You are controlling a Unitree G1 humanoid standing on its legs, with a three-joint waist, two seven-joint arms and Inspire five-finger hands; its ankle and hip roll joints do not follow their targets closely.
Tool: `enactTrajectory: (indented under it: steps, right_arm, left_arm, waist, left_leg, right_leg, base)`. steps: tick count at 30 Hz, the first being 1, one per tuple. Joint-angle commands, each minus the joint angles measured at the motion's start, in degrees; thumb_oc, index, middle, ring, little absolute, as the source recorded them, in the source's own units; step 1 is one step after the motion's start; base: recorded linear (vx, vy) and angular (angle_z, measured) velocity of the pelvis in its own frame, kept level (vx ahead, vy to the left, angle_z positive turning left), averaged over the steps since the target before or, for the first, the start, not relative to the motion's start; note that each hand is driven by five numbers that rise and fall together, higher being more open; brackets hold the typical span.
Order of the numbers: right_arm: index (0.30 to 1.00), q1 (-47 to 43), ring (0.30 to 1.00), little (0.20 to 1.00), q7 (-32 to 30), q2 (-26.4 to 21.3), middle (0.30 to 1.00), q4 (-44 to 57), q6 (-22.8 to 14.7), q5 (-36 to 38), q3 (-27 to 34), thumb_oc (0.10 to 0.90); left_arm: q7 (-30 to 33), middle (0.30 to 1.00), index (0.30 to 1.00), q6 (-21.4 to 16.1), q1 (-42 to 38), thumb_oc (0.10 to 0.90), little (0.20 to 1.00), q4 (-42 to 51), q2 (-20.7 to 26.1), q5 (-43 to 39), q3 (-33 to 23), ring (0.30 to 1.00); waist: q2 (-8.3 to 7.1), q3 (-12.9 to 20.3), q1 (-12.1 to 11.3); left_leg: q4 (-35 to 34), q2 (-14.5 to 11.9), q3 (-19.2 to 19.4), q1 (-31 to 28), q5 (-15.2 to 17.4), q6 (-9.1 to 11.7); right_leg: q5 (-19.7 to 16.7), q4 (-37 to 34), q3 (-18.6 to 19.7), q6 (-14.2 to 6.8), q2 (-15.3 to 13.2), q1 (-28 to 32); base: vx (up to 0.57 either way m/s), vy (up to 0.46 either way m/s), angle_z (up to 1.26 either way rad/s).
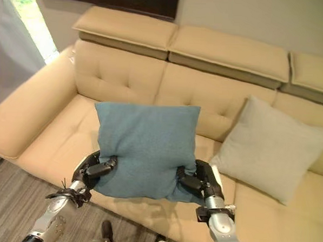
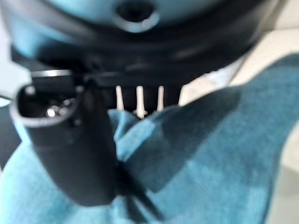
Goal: Pick up all the scattered cushions and arrange them neatly on the sofa.
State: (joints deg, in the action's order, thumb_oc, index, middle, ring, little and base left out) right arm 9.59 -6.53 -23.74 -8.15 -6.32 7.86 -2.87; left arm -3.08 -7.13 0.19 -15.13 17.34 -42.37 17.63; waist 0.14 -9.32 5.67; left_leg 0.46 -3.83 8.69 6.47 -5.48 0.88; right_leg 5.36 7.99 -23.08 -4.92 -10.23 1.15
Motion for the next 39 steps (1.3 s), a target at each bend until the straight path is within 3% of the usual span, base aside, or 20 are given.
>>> enactTrajectory:
  steps: [1, 3, 4, 6, 7, 9, 13, 15, 19, 21, 23, 24, 26, 29, 32, 36, 39]
  right_arm:
    - [0.300, -8.8, 0.300, 0.300, 2.7, 3.1, 0.300, 9.2, -7.9, 1.1, -4.2, 0.400]
    - [0.300, -9.7, 0.300, 0.300, 2.7, 3.6, 0.300, 8.9, -7.8, 1.0, -4.7, 0.400]
    - [0.300, -11.1, 0.300, 0.300, 3.1, 4.7, 0.300, 8.5, -7.5, 1.1, -5.8, 0.400]
    - [0.300, -11.5, 0.300, 0.300, 3.5, 5.1, 0.300, 8.5, -7.6, 1.4, -6.2, 0.400]
    - [0.300, -11.4, 0.300, 0.300, 4.3, 5.0, 0.300, 8.7, -7.7, 1.4, -6.4, 0.400]
    - [0.300, -11.4, 0.300, 0.300, 4.6, 4.4, 0.300, 8.7, -7.9, 1.5, -6.4, 0.400]
    - [0.300, -11.5, 0.300, 0.300, 4.7, 4.5, 0.300, 8.0, -8.2, 2.0, -6.6, 0.400]
    - [0.300, -11.0, 0.300, 0.300, 4.3, 4.0, 0.300, 7.9, -8.3, 1.9, -5.6, 0.400]
    - [0.300, -9.2, 0.300, 0.300, 4.6, 2.8, 0.300, 8.4, -8.8, 2.9, -4.0, 0.400]
    - [0.300, -8.7, 0.300, 0.300, 5.0, 2.3, 0.300, 8.5, -9.0, 3.4, -3.2, 0.400]
    - [0.300, -8.8, 0.300, 0.300, 4.9, 2.2, 0.300, 8.3, -9.1, 3.7, -3.3, 0.400]
    - [0.300, -8.4, 0.300, 0.300, 5.0, 2.1, 0.300, 8.3, -8.9, 3.8, -3.0, 0.400]
    - [0.300, -8.0, 0.300, 0.300, 5.0, 2.0, 0.300, 8.5, -8.9, 3.7, -2.8, 0.400]
    - [0.300, -6.6, 0.300, 0.300, 4.9, 2.1, 0.300, 8.7, -8.8, 4.2, -1.7, 0.400]
    - [0.300, -6.2, 0.300, 0.300, 4.3, 2.0, 0.300, 8.8, -8.8, 4.3, -1.2, 0.400]
    - [0.300, -5.9, 0.300, 0.300, 3.9, 1.7, 0.300, 9.2, -8.5, 4.3, -0.9, 0.400]
    - [0.300, -5.4, 0.300, 0.300, 4.4, 2.3, 0.300, 9.5, -8.1, 4.1, -0.5, 0.400]
  left_arm:
    - [-6.7, 0.300, 0.300, -5.6, -6.3, 0.400, 0.300, 10.7, -1.2, 2.9, 3.3, 0.300]
    - [-6.8, 0.300, 0.300, -5.6, -6.5, 0.400, 0.300, 10.9, -0.8, 3.1, 3.1, 0.300]
    - [-6.7, 0.300, 0.300, -5.7, -6.7, 0.400, 0.300, 11.0, -0.1, 3.6, 2.8, 0.300]
    - [-6.7, 0.300, 0.300, -5.7, -7.0, 0.400, 0.300, 11.0, 0.3, 3.5, 2.8, 0.300]
    - [-7.1, 0.300, 0.300, -5.7, -6.8, 0.400, 0.300, 11.1, 0.3, 3.5, 2.8, 0.300]
    - [-7.2, 0.300, 0.300, -5.8, -6.3, 0.400, 0.300, 11.2, 0.6, 3.9, 2.7, 0.300]
    - [-7.3, 0.300, 0.300, -5.6, -6.1, 0.400, 0.300, 10.6, 0.5, 4.5, 2.0, 0.300]
    - [-7.3, 0.300, 0.300, -5.8, -6.7, 0.400, 0.300, 9.4, -0.4, 4.1, 1.9, 0.300]
    - [-8.5, 0.300, 0.300, -5.7, -5.6, 0.400, 0.300, 9.5, -0.7, 4.4, 1.9, 0.300]
    - [-9.0, 0.300, 0.300, -5.5, -4.2, 0.400, 0.300, 10.0, -1.1, 4.2, 1.2, 0.300]
    - [-8.8, 0.300, 0.300, -5.6, -4.1, 0.400, 0.300, 9.8, -1.2, 4.2, 1.0, 0.300]
    - [-8.9, 0.300, 0.300, -5.4, -3.8, 0.400, 0.300, 10.0, -1.6, 3.9, 1.0, 0.300]
    - [-8.9, 0.300, 0.300, -5.3, -3.4, 0.400, 0.300, 10.1, -1.4, 4.1, 1.0, 0.300]
    - [-8.6, 0.300, 0.300, -5.1, -3.2, 0.400, 0.300, 10.8, -1.1, 4.6, 1.4, 0.300]
    - [-7.8, 0.300, 0.300, -5.3, -4.0, 0.400, 0.300, 11.3, -0.7, 4.6, 1.7, 0.300]
    - [-7.1, 0.300, 0.300, -5.5, -4.7, 0.400, 0.300, 11.5, -0.7, 3.9, 2.0, 0.300]
    - [-7.1, 0.300, 0.300, -5.7, -4.2, 0.400, 0.300, 11.3, -0.3, 4.7, 2.2, 0.300]
  waist:
    - [-2.00, 4.2, -0.4]
    - [-2.05, 3.7, -0.8]
    - [-1.92, 3.0, -1.3]
    - [-2.09, 2.7, -1.5]
    - [-2.34, 2.6, -0.9]
    - [-2.87, 3.2, -0.8]
    - [-3.57, 3.9, -1.2]
    - [-3.54, 3.7, 0.5]
    - [-3.70, 4.1, 1.4]
    - [-4.06, 3.6, 1.5]
    - [-4.13, 3.4, 1.3]
    - [-3.96, 3.6, 1.3]
    - [-3.92, 4.0, 1.1]
    - [-3.59, 5.1, 1.4]
    - [-3.71, 5.1, 1.4]
    - [-4.05, 4.4, 1.4]
    - [-2.71, 5.1, 1.6]
  left_leg:
    - [2.0, 0.4, -1.8, -3.0, 9.9, 1.1]
    - [1.9, 1.2, -1.4, -3.0, 10.2, 0.3]
    - [1.3, 1.8, -0.8, -3.4, 10.2, -0.7]
    - [0.8, 2.0, -0.7, -3.5, 9.9, -0.9]
    - [-0.3, 2.9, -1.3, -4.0, 9.2, -1.2]
    - [-1.5, 4.3, -1.5, -4.8, 8.9, -1.5]
    - [-2.2, 5.7, -1.9, -4.9, 8.7, -1.4]
    - [-1.4, 6.3, -3.3, -4.6, 9.1, -1.2]
    - [3.6, 7.2, -4.0, -3.2, 11.3, -0.7]
    - [11.6, 6.7, -3.6, -0.2, 13.2, 0.3]
    - [13.7, 6.3, -3.4, 1.2, 13.4, 0.6]
    - [12.9, 4.2, -2.4, 2.1, 12.8, 0.6]
    - [11.0, 3.5, -2.0, 1.8, 12.0, 0.5]
    - [4.5, 1.0, -2.5, 1.7, 7.5, 1.3]
    - [3.4, -0.6, -3.2, 3.0, 4.9, 2.3]
    - [5.3, -1.8, -2.8, 6.3, 4.1, 2.9]
    - [2.8, -1.1, -3.0, 3.7, 4.7, 2.3]
  right_leg:
    - [-3.4, -5.1, 5.3, -1.8, -0.1, -2.6]
    - [-3.3, -3.2, 5.9, -2.2, -0.9, -3.6]
    - [-3.7, 1.0, 6.4, -2.5, -2.2, -5.9]
    - [-3.5, 2.6, 7.4, -2.5, -1.6, -7.0]
    - [-2.2, 3.2, 11.4, -2.0, 2.9, -8.7]
    - [-1.3, 0.9, 13.5, -1.6, 7.3, -8.8]
    - [-1.7, -2.5, 11.8, -0.7, 9.4, -8.4]
    - [-1.4, -2.4, 18.7, -0.4, 12.2, -9.5]
    - [-3.0, -5.1, 20.4, 0.7, 11.4, -6.8]
    - [-3.0, -6.6, 20.2, 1.2, 10.8, -4.8]
    - [-2.9, -6.8, 20.2, 1.2, 10.5, -4.2]
    - [-2.3, -7.2, 19.8, 1.1, 10.2, -3.6]
    - [-2.1, -7.3, 19.9, 0.9, 10.1, -3.3]
    - [-0.8, -6.7, 19.7, 0.8, 10.0, -3.1]
    - [0.0, -6.8, 19.9, 0.6, 9.3, -2.4]
    - [0.6, -6.7, 20.0, 0.5, 7.9, -1.5]
    - [1.7, -4.4, 20.4, -0.7, 6.4, -1.0]
  base:
    - [-0.01, 0.307, 0.25]
    - [-0.02, 0.291, 0.17]
    - [-0.02, 0.251, -0.03]
    - [-0.01, 0.221, -0.10]
    - [0.05, 0.173, -0.02]
    - [0.07, 0.160, 0.12]
    - [0.05, 0.039, 0.27]
    - [0.06, 0.010, 0.27]
    - [0.08, -0.010, 0.79]
    - [0.04, -0.011, 0.17]
    - [0.02, 0.022, 0.13]
    - [0.04, 0.037, 0.04]
    - [0.11, 0.057, 0.06]
    - [0.16, 0.099, 0.02]
    - [0.13, 0.139, -0.04]
    - [0.14, 0.209, 0.03]
    - [0.18, 0.269, 0.01]
